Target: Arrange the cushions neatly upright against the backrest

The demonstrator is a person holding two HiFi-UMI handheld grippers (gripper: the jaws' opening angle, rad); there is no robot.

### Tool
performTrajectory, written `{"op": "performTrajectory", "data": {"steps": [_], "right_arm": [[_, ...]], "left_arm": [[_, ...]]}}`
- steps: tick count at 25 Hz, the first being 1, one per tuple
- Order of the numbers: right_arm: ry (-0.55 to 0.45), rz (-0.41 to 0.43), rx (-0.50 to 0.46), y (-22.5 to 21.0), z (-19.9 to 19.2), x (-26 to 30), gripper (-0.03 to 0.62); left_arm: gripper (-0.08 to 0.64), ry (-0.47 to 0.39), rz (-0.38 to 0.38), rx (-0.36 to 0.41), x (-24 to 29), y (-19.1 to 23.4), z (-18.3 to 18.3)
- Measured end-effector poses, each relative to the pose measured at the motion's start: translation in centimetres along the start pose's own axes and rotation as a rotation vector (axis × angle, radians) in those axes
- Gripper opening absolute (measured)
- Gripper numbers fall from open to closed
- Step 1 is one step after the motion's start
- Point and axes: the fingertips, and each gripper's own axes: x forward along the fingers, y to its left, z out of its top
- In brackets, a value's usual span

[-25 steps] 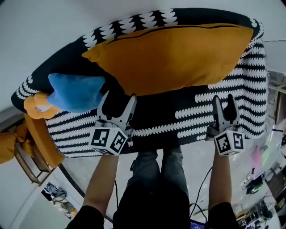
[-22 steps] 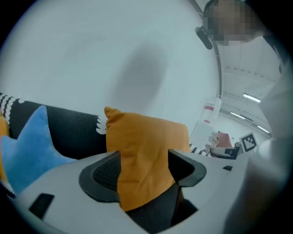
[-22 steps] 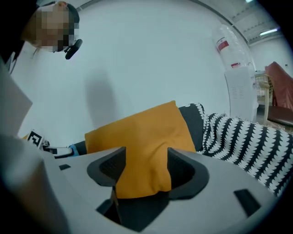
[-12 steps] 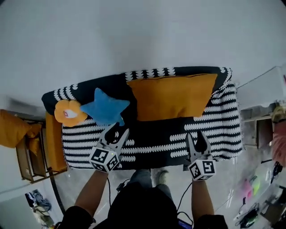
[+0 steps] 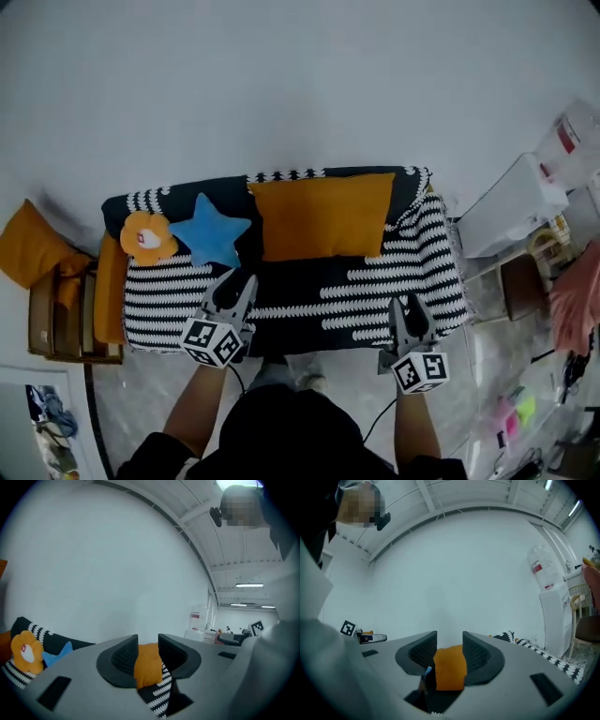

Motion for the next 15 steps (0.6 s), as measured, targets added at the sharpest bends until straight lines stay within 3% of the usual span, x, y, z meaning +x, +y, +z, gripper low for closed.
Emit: {"op": "performTrajectory", "data": {"steps": [7, 15], "right_arm": [[-0.016, 0.005, -0.077, -0.1, 1.7, -4.5, 0.161], [-0.041, 0.071, -0.011, 3.0, 1.6, -5.7, 0.101]], "left_arm": [[0.138, -0.055, 0.102, -0.012, -7.7, -5.1, 2.2], [0.096, -0.064, 0.238, 0.05, -14.1, -3.9, 2.1]]}}
